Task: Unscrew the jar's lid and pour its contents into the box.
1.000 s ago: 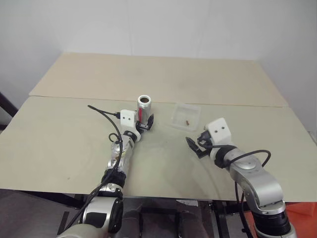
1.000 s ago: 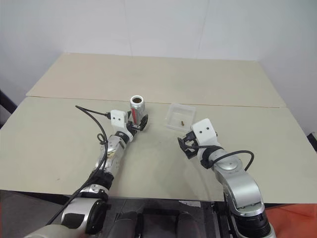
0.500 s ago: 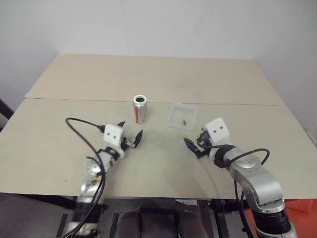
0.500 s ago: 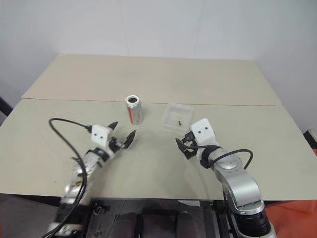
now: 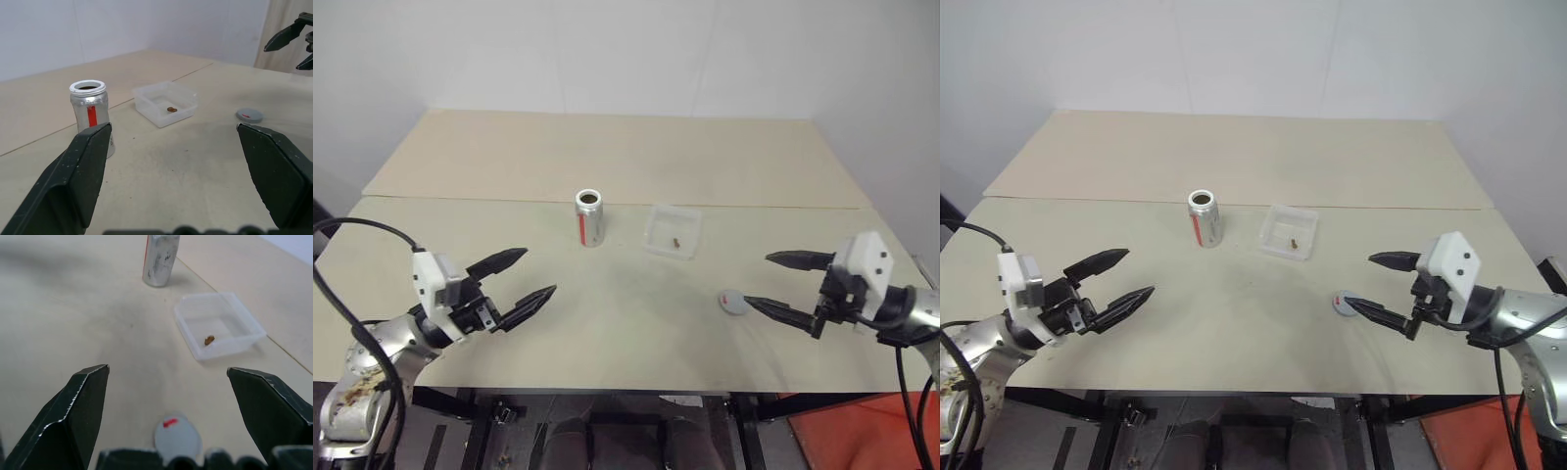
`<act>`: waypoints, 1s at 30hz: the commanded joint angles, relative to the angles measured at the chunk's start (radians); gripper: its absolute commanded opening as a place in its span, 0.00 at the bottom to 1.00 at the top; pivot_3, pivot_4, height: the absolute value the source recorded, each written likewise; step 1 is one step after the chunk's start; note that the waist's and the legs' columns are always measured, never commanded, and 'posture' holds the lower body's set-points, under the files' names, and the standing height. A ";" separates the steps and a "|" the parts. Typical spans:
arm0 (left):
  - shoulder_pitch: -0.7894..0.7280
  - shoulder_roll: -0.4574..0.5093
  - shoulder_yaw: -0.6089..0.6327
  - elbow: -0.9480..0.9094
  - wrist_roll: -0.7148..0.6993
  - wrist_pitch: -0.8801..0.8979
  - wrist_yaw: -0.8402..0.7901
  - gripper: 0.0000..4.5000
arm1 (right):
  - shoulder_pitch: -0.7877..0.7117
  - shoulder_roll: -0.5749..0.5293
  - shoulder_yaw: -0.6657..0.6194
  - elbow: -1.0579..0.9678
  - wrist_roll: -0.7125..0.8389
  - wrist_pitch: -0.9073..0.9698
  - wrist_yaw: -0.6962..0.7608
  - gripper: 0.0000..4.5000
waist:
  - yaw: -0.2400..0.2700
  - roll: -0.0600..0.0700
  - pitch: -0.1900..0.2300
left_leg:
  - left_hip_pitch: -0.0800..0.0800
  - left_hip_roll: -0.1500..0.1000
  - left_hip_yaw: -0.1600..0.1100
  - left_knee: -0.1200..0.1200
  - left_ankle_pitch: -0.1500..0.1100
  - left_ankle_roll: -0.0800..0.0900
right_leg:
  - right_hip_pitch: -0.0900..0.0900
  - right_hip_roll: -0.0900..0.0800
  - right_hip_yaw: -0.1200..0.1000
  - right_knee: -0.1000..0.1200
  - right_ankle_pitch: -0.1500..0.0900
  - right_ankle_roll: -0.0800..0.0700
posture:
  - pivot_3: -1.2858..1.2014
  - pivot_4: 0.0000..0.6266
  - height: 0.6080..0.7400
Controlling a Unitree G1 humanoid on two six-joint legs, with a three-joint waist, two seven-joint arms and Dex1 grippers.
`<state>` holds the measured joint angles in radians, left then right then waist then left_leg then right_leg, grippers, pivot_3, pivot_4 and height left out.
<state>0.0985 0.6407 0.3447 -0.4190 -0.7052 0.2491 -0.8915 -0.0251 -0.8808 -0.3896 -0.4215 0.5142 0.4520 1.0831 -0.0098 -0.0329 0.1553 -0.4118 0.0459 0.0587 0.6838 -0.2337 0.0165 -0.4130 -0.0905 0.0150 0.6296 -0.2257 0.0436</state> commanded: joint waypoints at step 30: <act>0.095 0.082 0.088 -0.126 -0.004 0.062 0.047 0.99 | -0.030 -0.075 0.007 0.036 -0.038 -0.098 0.035 1.00 | 0.016 0.000 0.000 | 0.006 0.000 0.001 -0.004 0.000 0.000 | 0.005 0.000 0.000 -0.002 -0.006 -0.008 | 0.52 0.24 1.00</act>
<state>0.2043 0.7087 0.4126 -0.5331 -0.7058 0.3084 -0.8433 -0.0377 -0.9364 -0.3826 -0.3542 0.4654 0.3240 1.1432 0.0058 -0.0330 0.1554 -0.4055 0.0459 0.0602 0.6802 -0.2339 0.0161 -0.4080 -0.0909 0.0153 0.6276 -0.2316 0.0353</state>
